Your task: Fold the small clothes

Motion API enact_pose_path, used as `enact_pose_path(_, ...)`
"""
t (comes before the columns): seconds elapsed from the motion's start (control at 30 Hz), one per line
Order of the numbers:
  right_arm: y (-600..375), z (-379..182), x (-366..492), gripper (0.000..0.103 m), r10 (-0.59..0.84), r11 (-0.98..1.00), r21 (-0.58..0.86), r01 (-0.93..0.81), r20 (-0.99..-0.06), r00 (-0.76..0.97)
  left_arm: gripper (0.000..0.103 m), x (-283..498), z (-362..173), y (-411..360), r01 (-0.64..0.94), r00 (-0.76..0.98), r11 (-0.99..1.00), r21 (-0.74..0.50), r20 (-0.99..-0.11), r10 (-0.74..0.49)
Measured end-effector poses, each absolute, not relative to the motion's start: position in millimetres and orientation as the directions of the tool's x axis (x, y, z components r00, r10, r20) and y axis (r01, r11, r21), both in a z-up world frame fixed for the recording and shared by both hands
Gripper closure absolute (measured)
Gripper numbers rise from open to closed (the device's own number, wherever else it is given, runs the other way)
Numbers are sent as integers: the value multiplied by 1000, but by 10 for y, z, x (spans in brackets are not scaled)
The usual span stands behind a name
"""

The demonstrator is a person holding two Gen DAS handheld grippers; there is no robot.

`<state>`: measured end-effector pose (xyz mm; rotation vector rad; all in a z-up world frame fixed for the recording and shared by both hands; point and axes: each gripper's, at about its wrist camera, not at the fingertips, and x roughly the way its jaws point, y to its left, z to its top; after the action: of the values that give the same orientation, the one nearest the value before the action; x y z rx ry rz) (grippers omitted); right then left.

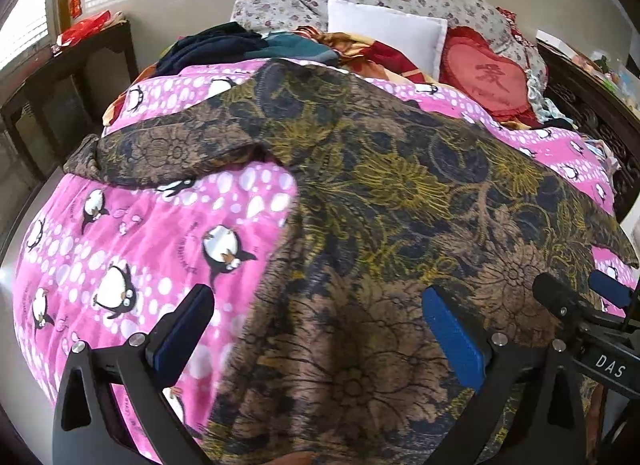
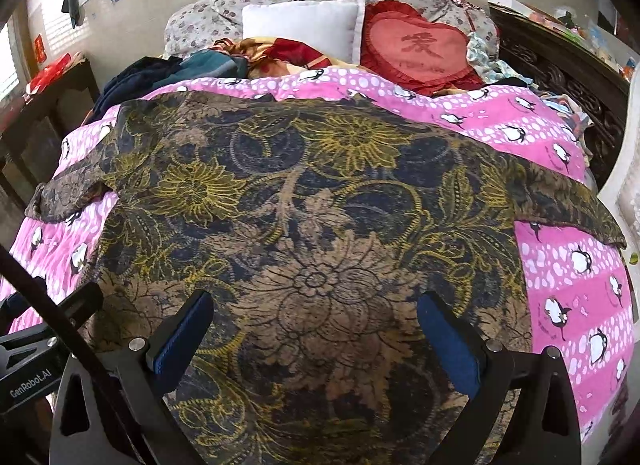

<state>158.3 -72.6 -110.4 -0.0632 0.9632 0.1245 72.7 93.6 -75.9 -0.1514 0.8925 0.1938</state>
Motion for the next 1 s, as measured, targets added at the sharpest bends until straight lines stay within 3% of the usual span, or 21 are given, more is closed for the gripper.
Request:
enact_pose_path(0.6, -229, -1222, 1831, 0, 109, 980, -1, -200, -833, 542, 0, 773, -750, 1770, -359, 584, 931, -72, -795, 164)
enact_pose_path(1.0, 261, -1369, 2055, 0, 144, 961, -2, -278, -852, 503, 0, 929, -795, 3351, -606, 518, 780, -158, -822, 236)
